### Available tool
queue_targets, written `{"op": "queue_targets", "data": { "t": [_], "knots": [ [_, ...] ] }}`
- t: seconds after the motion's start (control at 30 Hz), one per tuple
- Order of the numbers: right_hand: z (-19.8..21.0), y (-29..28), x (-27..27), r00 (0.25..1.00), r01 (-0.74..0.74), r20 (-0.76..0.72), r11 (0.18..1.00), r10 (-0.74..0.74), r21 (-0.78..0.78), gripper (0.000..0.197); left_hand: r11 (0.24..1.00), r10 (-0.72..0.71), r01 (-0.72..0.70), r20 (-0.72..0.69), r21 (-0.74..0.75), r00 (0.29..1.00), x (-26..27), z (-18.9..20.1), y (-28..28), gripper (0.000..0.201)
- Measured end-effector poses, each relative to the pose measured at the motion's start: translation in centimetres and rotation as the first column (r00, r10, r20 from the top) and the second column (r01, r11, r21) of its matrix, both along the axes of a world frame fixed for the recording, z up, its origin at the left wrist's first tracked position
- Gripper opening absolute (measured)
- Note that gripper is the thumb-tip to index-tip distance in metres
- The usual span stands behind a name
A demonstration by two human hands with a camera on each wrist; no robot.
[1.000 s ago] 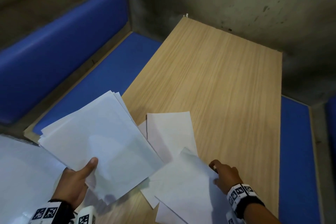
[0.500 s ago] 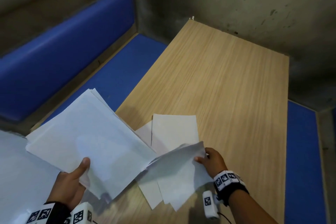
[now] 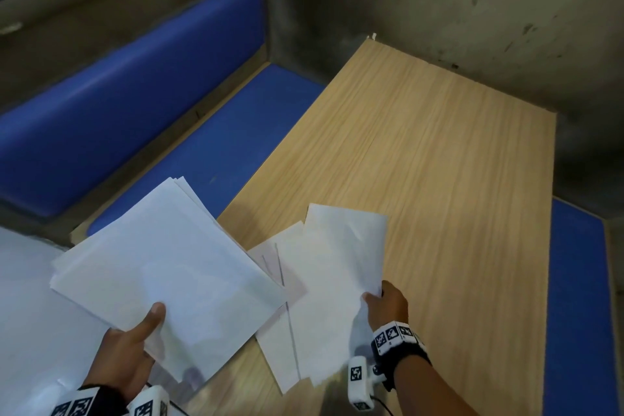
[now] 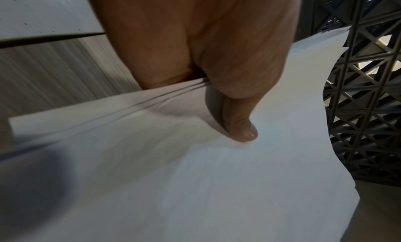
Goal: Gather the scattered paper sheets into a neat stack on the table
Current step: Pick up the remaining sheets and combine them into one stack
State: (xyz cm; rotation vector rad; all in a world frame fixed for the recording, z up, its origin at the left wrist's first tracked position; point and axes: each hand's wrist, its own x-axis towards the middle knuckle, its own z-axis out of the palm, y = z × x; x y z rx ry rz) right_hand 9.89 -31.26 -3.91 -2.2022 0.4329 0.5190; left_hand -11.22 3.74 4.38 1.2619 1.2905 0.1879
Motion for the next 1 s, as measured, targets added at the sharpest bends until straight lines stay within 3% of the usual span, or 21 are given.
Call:
{"op": "queue_targets", "data": {
  "t": [0.1,0.2,0.33,0.4,0.47,0.6,0.7,0.77,0.83,0.9,1.0],
  "knots": [
    [1.6,-0.6,0.3,0.994,0.033,0.101,0.99,-0.047,0.137,0.018,0.999,0.004,-0.004,-0.011,-0.032,1.0,0.0,-0.3,0.2,0.058],
    [3.4,-1.0,0.9,0.975,0.075,0.187,0.97,-0.12,0.23,0.012,0.999,0.008,-0.008,-0.003,-0.044,1.0,-0.1,-0.4,0.3,0.056],
    [5.1,-0.6,1.3,0.977,0.083,0.153,0.93,-0.146,0.357,0.009,0.996,0.044,-0.037,0.085,-0.085,0.995,-0.5,-0.8,0.6,0.055],
    [5.0,0.0,1.2,0.992,0.008,0.118,0.943,-0.05,0.332,0.01,0.984,0.106,-0.076,0.186,-0.162,0.977,-0.6,-1.1,0.9,0.046],
    [4.5,0.9,1.0,0.994,-0.105,0.06,0.955,0.092,0.278,0.009,0.963,0.152,-0.088,0.248,-0.254,0.957,-0.7,-1.0,0.9,0.02],
    [3.1,2.9,-0.3,0.911,-0.4,-0.043,0.903,0.411,0.156,0.021,0.962,0.186,-0.125,0.25,-0.241,0.95,-1.0,-0.9,0.9,0.03],
    [1.9,4.5,-2.1,0.842,-0.532,-0.077,0.845,0.534,0.044,0.045,0.972,0.177,-0.143,0.188,-0.185,0.966,-1.2,-1.2,1.1,0.039],
    [1.2,5.6,-3.2,0.791,-0.609,-0.093,0.792,0.605,-0.028,0.05,0.974,0.144,-0.116,0.138,-0.194,0.98,-1.2,-0.9,0.9,0.038],
    [1.0,6.3,-3.8,0.782,-0.621,-0.116,0.782,0.612,-0.054,0.043,0.982,0.078,-0.064,0.071,-0.177,0.994,-1.0,-0.1,0.2,0.037],
    [0.8,6.3,-4.0,0.828,-0.549,-0.145,0.836,0.541,-0.017,0.04,0.972,0.063,-0.065,-0.015,-0.225,0.998,-0.9,-0.3,-0.5,0.039],
    [1.0,5.0,-3.9,0.902,-0.39,-0.167,0.918,0.397,0.077,0.055,0.956,0.022,-0.034,-0.044,-0.292,0.999,-1.1,-2.2,-0.6,0.042]
  ]
}}
